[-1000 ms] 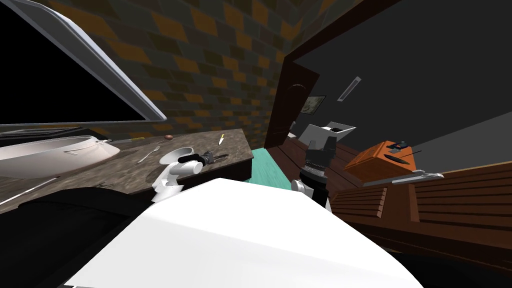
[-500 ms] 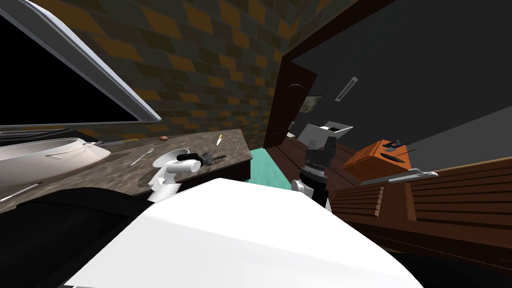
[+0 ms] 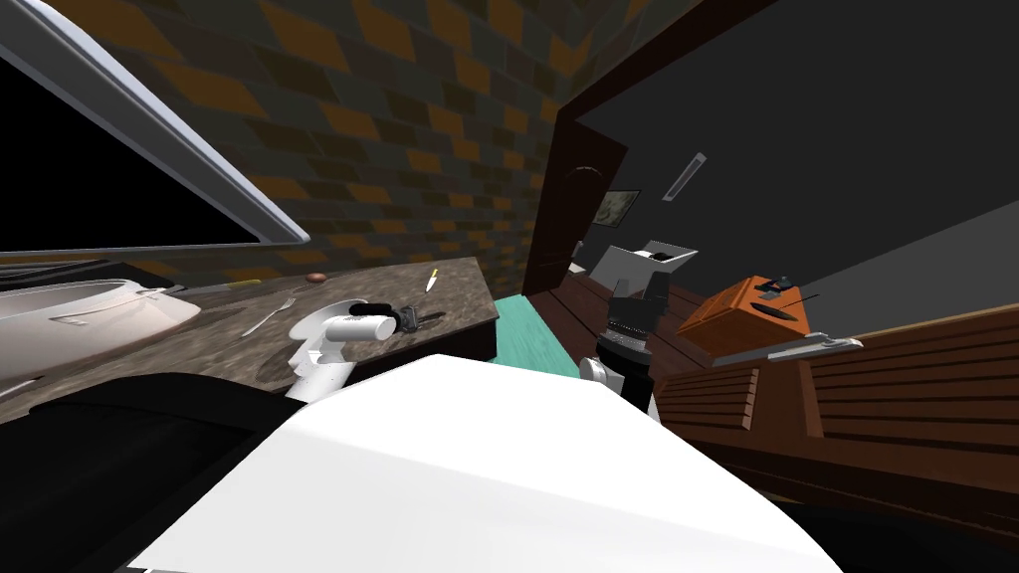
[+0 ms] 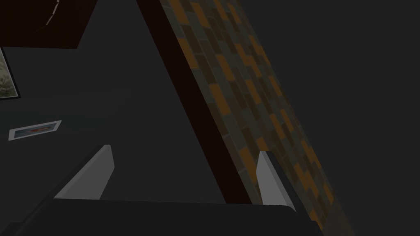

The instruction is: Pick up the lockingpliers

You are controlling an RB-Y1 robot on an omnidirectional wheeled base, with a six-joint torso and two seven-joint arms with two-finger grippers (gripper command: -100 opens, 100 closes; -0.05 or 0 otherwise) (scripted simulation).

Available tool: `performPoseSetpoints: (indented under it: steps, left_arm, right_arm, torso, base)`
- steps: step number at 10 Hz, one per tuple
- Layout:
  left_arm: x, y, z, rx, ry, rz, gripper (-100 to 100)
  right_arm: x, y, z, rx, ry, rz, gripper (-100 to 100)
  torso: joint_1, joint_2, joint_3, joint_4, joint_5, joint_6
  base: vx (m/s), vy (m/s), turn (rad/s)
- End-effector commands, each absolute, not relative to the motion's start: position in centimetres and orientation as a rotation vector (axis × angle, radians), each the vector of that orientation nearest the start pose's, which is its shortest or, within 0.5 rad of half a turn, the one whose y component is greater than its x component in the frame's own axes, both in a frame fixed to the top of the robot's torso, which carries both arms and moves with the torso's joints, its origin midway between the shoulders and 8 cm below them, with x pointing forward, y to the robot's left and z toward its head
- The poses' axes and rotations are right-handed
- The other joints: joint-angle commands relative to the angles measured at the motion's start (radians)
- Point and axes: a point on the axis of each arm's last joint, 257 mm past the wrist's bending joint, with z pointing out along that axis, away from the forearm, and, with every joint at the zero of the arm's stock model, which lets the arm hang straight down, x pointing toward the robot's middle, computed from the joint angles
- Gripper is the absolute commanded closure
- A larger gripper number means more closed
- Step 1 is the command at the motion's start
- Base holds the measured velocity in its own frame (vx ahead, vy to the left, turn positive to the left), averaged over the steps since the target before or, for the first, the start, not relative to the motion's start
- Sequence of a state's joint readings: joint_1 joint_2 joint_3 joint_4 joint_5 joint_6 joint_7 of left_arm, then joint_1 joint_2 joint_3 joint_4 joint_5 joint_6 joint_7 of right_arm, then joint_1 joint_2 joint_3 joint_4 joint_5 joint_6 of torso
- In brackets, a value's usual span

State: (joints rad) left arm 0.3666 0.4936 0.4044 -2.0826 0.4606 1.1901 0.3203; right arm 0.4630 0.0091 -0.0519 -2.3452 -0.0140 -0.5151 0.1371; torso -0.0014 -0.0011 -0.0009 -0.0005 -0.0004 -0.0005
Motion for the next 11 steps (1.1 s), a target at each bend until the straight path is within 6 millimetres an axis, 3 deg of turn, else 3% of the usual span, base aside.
performPoseSetpoints:
  steps: [1, 5, 6, 7, 11]
  left_arm:
    - [31.7, 49.6, -29.9, -2.201, 1.291, -0.487, -100]
    - [31.1, 50.0, -30.0, -2.226, 1.296, -0.456, -100]
    - [31.0, 50.0, -30.0, -2.229, 1.296, -0.453, 0]
    - [31.2, 50.3, -30.8, -2.231, 1.292, -0.453, -100]
    - [31.5, 50.5, -31.8, -2.235, 1.288, -0.45, -100]
  right_arm:
    - [32.5, -29.0, 6.8, 0.528, 0.544, 1.166, 0]
    - [32.5, -29.0, 6.8, 0.528, 0.544, 1.166, 0]
    - [32.5, -29.0, 6.8, 0.528, 0.544, 1.166, 0]
    - [32.5, -29.0, 6.8, 0.528, 0.544, 1.166, 0]
    - [32.5, -29.0, 6.8, 0.528, 0.544, 1.166, 0]
  torso:
    - [0.0, 0.0, 0.0, 0.0, 0.0, 0.0]
    - [0.0, 0.0, 0.0, 0.0, 0.0, 0.0]
    - [0.001, 0.001, 0.001, 0.0, 0.0, 0.0]
    - [0.001, 0.002, 0.001, 0.0, 0.0, 0.0]
    - [0.002, 0.001, 0.0, 0.0, 0.001, 0.0]
  base:
    - [0.033, -0.014, -0.037]
    - [0.025, -0.015, -0.019]
    - [0.0, 0.0, 0.0]
    - [0.012, 0.006, -0.025]
    - [0.014, 0.01, -0.015]
